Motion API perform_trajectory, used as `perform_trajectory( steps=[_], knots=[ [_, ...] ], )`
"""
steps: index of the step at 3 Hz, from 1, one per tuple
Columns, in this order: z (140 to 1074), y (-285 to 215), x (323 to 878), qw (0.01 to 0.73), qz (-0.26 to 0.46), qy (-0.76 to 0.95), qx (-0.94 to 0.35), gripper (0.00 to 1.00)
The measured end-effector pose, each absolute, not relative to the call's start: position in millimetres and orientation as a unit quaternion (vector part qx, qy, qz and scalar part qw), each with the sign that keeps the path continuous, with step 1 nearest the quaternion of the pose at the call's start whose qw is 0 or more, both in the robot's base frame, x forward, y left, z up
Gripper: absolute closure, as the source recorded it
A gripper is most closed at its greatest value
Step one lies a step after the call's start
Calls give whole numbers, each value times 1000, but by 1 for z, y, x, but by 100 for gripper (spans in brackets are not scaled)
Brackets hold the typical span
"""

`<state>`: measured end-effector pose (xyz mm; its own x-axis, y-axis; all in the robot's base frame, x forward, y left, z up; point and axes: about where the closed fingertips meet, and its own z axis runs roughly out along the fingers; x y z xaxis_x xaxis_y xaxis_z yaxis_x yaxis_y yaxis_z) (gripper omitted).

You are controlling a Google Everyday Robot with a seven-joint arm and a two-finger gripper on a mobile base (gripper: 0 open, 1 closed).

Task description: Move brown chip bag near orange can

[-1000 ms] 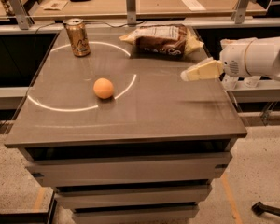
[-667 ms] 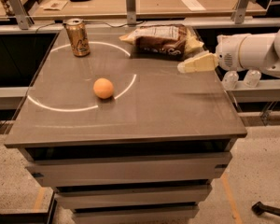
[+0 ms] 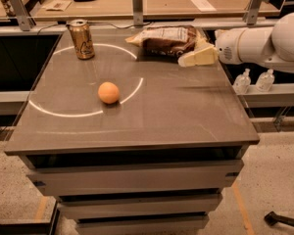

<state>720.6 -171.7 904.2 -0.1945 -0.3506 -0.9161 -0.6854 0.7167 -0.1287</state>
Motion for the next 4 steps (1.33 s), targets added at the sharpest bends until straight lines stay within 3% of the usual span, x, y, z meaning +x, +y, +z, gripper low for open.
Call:
perform_trajectory(
  steps=[3, 4],
  knots=[
    [875, -156, 790, 499, 143, 757, -398, 0],
    [873, -166, 813, 499, 130, 747, -418, 18]
  ],
)
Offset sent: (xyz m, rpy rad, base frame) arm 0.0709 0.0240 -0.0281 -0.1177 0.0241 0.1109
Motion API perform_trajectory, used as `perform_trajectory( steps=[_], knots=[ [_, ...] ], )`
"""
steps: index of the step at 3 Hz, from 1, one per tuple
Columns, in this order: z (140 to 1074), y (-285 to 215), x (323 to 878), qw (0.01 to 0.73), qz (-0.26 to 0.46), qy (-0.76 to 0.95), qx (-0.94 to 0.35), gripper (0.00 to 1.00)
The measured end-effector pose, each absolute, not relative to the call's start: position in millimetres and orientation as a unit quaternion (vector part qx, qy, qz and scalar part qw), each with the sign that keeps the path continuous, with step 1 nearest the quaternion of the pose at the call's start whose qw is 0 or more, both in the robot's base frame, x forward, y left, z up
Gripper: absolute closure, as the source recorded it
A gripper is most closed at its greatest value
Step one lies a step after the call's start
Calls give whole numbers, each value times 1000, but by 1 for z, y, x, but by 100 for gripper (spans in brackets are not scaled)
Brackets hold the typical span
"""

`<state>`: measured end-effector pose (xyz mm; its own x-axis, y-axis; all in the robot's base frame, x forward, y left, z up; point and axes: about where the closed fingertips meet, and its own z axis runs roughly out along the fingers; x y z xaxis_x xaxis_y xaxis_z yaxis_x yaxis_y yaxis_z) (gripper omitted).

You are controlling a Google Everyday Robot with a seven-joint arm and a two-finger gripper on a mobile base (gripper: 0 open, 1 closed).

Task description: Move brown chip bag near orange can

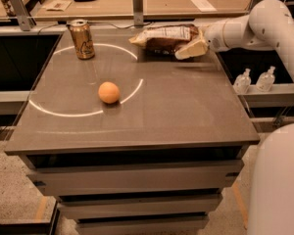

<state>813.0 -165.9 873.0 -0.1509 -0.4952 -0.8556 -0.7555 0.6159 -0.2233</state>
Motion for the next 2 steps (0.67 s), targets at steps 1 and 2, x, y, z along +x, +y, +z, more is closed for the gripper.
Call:
perform_trajectory(
  steps=[1, 2],
  knots=[
    [891, -168, 825, 519, 134, 720, -441, 40],
    [905, -168, 827, 528, 134, 701, -461, 64]
  ],
)
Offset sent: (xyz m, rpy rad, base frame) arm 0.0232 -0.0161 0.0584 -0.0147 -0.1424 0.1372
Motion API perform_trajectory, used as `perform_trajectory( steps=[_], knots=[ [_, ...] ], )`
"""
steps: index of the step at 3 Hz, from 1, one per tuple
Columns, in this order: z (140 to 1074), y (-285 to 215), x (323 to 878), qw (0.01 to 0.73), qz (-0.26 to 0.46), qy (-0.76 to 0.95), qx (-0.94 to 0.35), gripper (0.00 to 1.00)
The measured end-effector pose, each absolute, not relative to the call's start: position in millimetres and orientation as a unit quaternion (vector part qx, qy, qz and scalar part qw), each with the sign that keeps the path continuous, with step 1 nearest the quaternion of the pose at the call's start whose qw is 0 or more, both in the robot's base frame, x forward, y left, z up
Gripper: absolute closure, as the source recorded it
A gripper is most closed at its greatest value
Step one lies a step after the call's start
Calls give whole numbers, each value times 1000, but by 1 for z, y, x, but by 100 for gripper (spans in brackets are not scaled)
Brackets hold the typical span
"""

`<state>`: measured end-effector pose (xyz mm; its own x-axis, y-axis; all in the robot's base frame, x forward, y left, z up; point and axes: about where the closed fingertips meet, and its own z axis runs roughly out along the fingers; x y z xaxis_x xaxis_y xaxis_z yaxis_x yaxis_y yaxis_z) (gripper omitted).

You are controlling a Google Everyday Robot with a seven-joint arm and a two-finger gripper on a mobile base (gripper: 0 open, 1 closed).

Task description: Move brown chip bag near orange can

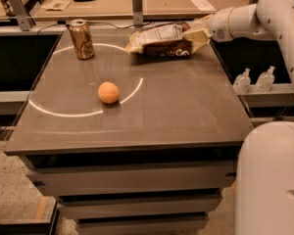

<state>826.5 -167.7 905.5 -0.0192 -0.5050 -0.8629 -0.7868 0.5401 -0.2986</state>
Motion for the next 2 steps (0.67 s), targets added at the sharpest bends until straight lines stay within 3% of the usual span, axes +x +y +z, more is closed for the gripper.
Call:
perform_trajectory(
  steps=[1, 2],
  knots=[
    [909, -161, 818, 522, 143, 690, -480, 87],
    [909, -157, 811, 517, 152, 688, -485, 100]
  ],
)
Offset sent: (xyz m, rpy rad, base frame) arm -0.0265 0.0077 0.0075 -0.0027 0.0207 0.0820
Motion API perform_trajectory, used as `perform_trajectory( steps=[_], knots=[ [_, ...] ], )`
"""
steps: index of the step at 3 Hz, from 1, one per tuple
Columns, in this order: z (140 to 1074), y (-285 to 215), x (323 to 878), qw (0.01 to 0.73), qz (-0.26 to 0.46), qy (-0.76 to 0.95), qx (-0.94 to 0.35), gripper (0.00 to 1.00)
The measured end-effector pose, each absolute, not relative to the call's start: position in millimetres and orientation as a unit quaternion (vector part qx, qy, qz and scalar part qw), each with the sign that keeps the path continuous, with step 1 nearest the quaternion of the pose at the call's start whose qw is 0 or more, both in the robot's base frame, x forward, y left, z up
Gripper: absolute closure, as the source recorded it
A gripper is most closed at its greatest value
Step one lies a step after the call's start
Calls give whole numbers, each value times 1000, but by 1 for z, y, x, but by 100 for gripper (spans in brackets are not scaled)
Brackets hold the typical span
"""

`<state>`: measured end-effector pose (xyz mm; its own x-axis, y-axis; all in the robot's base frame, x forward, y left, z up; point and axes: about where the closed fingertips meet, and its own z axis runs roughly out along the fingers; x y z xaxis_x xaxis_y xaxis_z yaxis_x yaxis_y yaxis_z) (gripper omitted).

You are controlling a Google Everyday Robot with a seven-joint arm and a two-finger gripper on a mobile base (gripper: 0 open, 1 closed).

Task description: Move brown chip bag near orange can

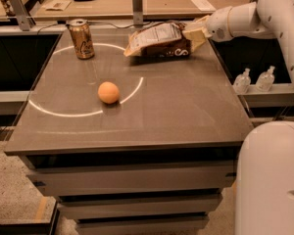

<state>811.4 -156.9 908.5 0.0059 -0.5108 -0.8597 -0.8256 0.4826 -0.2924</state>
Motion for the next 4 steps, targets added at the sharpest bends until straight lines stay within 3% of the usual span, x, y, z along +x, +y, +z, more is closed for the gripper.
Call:
perform_trajectory(
  steps=[2, 4],
  knots=[
    [921, -123, 774, 512, 217, 701, -446, 100],
    [921, -51, 724, 493, 268, 684, -466, 100]
  ],
)
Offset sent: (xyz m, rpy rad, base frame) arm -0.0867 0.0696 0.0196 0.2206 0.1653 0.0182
